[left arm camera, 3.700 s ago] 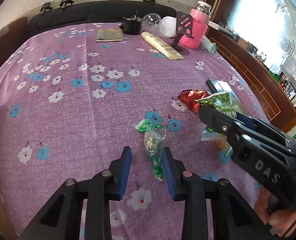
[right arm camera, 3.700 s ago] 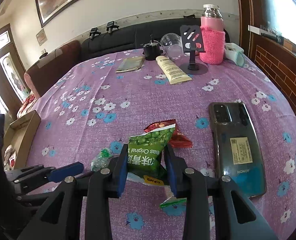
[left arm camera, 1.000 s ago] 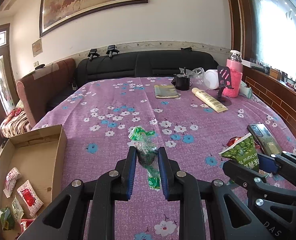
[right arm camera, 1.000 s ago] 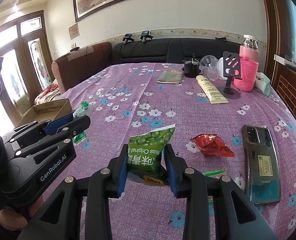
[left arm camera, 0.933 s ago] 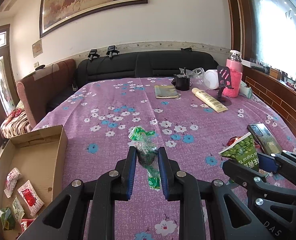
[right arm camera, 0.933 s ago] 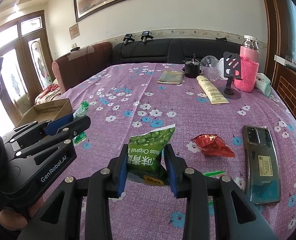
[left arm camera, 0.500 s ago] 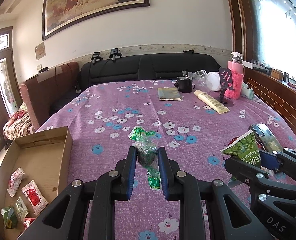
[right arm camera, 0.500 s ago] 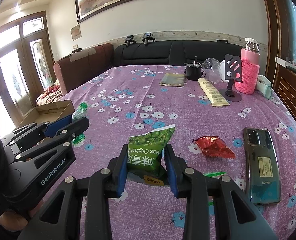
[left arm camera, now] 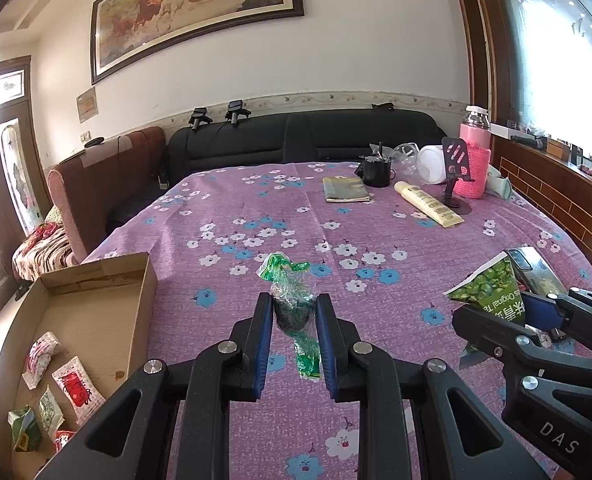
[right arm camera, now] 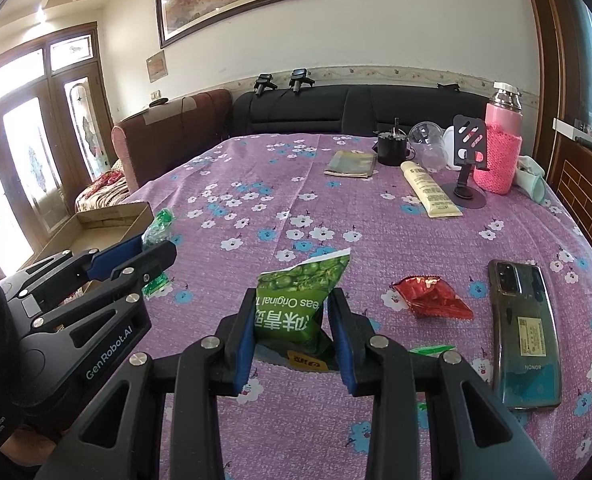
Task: Organize snacks
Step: 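Hold the green candy and green pea bag in both grippers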
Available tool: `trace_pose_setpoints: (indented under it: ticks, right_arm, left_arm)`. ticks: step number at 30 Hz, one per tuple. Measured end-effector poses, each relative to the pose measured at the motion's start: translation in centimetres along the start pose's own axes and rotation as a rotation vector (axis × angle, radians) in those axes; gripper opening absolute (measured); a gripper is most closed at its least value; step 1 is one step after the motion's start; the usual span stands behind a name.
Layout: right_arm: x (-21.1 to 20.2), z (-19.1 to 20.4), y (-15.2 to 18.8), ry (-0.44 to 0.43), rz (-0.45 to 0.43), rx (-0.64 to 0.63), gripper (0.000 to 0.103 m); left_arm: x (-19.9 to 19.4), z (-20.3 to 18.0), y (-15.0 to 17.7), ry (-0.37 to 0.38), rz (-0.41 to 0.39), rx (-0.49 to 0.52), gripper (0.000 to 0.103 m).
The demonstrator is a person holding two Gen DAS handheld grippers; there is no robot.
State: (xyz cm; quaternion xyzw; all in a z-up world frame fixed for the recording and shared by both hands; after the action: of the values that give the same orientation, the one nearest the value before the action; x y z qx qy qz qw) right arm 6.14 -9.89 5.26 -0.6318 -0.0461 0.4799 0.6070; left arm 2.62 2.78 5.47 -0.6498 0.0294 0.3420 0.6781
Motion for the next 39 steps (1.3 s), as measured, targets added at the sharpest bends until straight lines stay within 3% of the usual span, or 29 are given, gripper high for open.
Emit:
trace_pose_setpoints:
  ticks: [39]
  right_arm:
    - [-1.0, 3.8, 0.3, -0.081, -0.049, -0.118, 0.033]
  left_arm:
    - [-3.5, 5.2, 2.0, -0.077, -0.062, -0.085, 0.022]
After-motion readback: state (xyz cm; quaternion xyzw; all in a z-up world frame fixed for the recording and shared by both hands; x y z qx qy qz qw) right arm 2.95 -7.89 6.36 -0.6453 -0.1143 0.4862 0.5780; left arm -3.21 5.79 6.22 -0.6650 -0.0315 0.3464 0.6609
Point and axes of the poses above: each gripper's, at about its wrist camera, not at the fingertips, and x roughly the way its jaws point, z to its left, y to its underside, the point moved 1 cm from there along x, roughly the way its jaws point, and after that the axes turned 10 degrees about -y, right-handed, at the moved point
